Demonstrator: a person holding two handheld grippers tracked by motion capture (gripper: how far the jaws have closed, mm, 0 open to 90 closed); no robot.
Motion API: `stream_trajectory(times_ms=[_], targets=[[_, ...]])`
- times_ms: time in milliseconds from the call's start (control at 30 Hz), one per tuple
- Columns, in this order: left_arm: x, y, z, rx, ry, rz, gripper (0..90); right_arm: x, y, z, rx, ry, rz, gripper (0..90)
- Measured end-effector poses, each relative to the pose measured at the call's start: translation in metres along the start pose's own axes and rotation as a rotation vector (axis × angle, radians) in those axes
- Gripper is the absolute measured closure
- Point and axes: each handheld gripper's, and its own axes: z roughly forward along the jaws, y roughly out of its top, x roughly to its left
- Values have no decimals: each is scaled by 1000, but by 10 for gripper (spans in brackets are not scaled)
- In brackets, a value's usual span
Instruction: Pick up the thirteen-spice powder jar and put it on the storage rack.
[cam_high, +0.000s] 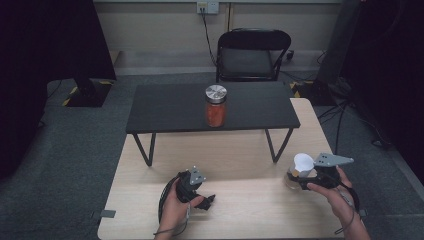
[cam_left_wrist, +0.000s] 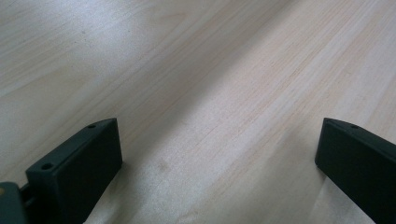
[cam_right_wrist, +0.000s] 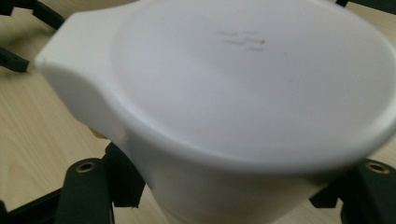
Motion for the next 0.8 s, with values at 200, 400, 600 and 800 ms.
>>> stream_trajectory(times_ms=[200,400,600,800], targets=[[0,0,0,0,0,0,0,1,10,1,-10,52,-9,306],[0,0,0,0,0,0,0,3,26,1,-11,99,-34,306],[0,0,0,0,0,0,0,7,43,2,-14,136,-53,305],[0,0,0,1,0,1,0,8,56,3,-19,165,-61,306]])
